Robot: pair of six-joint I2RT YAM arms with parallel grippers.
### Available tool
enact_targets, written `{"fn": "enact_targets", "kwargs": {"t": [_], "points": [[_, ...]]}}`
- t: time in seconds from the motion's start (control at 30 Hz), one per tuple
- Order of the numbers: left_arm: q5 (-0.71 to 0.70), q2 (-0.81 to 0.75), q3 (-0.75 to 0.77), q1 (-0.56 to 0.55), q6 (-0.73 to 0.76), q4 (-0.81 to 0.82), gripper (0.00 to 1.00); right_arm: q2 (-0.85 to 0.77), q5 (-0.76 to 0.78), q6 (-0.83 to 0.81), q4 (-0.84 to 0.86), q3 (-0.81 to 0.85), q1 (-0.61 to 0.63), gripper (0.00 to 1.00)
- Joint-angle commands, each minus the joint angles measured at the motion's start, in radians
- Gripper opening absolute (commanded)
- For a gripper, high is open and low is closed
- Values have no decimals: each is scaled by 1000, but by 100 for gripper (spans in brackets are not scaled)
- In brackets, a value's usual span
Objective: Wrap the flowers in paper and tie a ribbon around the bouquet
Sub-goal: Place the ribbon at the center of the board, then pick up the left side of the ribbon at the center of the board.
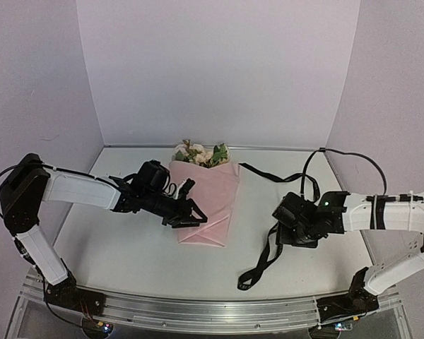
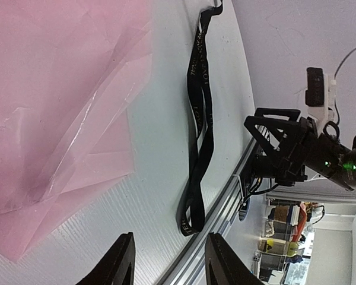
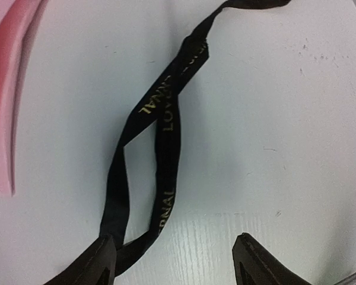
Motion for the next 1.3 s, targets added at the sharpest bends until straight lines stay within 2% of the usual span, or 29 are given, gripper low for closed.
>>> {"fn": "enact_targets", "kwargs": {"t": [0.0, 0.2, 0.43, 0.5, 0.67, 0.83, 0.87, 0.93, 1.0, 1.07, 1.27], "points": [[-73, 52, 147, -57, 52, -21, 42, 72, 59, -5, -11, 49, -73, 68], [-259, 329, 527, -205, 141, -212, 41, -99, 116, 46, 1, -70, -181, 68], [-537, 691, 1049, -340, 218, -516, 43, -297, 97, 11, 3, -146, -266, 69], [-576, 774, 1173, -361, 229, -585, 44, -338, 90, 0, 3, -153, -278, 70], [-632, 894, 1340, -383, 242, -680, 42, -391, 77, -22, 1, -157, -290, 71], [-626, 951, 1374, -390, 239, -697, 38, -344, 59, -59, 5, -128, -322, 74], [-630, 957, 1377, -390, 239, -700, 34, -326, 48, -72, 13, -115, -330, 75], [-664, 931, 1360, -390, 232, -691, 15, -283, 21, -91, 27, -80, -351, 75], [-716, 842, 1263, -390, 226, -642, 6, -235, -9, -109, 41, -52, -375, 75], [-758, 677, 1117, -390, 226, -555, 1, -196, -31, -119, 56, -25, -398, 75], [-777, 233, 737, -390, 212, -332, 0, -60, -173, -114, 161, 29, -550, 74]]}}
